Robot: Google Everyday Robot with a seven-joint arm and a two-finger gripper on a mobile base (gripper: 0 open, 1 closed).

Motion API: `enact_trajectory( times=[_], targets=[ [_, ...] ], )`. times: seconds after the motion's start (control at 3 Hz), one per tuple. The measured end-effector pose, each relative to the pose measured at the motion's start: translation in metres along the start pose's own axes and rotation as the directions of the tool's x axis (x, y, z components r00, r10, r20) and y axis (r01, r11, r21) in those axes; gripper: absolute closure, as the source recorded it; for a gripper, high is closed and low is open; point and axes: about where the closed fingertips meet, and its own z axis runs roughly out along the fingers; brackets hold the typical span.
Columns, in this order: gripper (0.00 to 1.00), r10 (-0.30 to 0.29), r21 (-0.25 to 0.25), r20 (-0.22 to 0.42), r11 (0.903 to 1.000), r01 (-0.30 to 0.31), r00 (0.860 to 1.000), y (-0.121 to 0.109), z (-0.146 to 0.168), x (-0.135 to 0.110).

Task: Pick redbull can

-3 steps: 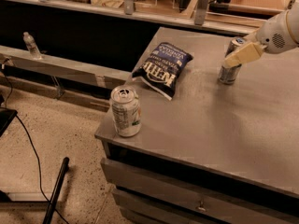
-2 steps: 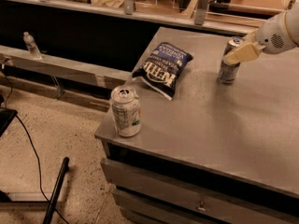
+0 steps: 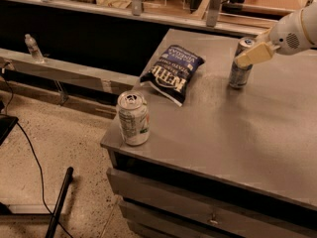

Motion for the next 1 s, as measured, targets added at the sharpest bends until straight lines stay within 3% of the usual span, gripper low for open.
enact_trajectory(
  times=[0.67, 1.0],
  targets=[
    [1.0, -0.084, -0.04, 0.092, 0.9953, 0.088, 0.992, 0.026, -0.034, -0.054],
    [1.0, -0.086, -0.042, 0.095, 0.9951, 0.09, 0.992, 0.027, -0.035, -0.055]
  ],
)
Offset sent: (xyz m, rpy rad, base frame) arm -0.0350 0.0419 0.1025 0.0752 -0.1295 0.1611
